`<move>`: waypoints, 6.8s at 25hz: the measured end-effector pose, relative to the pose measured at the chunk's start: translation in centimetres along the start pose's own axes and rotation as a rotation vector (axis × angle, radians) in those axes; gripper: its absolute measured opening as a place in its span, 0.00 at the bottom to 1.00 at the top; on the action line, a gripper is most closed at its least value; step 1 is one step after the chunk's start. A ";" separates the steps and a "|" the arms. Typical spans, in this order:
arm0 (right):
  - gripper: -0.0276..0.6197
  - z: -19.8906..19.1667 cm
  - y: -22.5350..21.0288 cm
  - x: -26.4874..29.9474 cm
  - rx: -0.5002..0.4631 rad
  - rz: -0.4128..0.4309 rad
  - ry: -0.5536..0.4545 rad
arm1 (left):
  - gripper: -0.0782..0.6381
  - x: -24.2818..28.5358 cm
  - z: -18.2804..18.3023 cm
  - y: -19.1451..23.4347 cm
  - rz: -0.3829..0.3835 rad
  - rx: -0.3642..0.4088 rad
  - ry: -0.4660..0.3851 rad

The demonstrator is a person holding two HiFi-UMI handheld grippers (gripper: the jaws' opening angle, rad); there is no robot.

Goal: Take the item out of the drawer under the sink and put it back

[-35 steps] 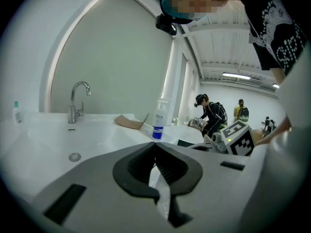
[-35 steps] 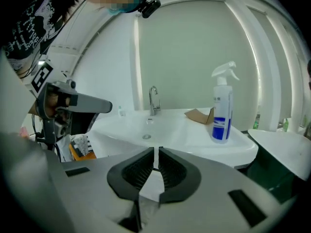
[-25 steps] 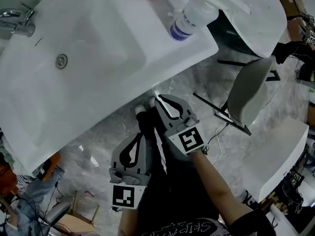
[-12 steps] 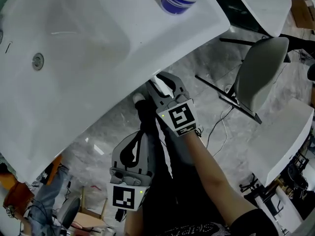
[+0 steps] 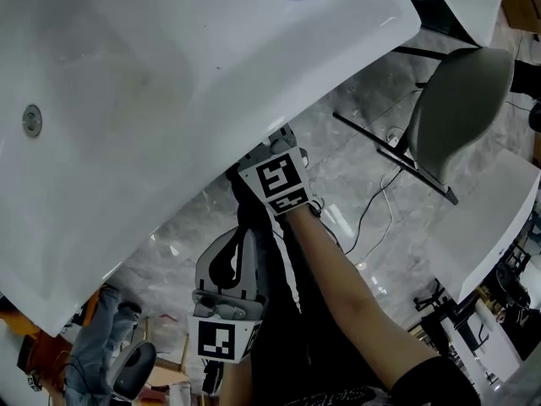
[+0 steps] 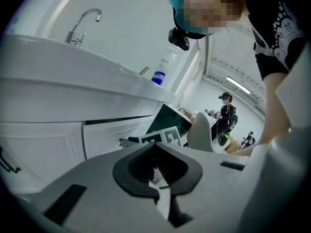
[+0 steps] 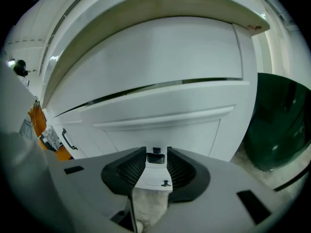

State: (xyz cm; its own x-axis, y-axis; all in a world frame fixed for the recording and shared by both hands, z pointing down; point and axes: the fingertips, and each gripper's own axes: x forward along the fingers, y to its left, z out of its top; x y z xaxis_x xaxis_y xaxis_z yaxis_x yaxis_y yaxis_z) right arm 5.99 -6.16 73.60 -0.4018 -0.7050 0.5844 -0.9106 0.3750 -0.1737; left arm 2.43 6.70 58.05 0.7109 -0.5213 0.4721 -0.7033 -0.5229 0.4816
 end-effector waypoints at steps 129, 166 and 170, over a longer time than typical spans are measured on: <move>0.07 24.1 8.1 -26.2 -0.083 0.196 -0.323 | 0.12 -12.4 23.1 -6.9 0.131 0.211 -0.351; 0.07 29.9 9.0 -29.9 -0.253 0.259 -0.462 | 0.12 -12.6 25.0 -10.3 0.133 0.345 -0.449; 0.07 29.3 9.4 -30.6 -0.271 0.256 -0.454 | 0.12 -13.0 25.1 -10.7 0.126 0.345 -0.469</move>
State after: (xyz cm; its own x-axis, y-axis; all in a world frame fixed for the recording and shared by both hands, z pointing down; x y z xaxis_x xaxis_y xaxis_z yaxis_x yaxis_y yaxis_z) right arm 6.93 1.30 30.91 -0.6612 -0.7365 0.1425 -0.7460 0.6656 -0.0210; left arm 0.61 2.17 28.21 0.5991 -0.7949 0.0959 -0.7989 -0.5855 0.1377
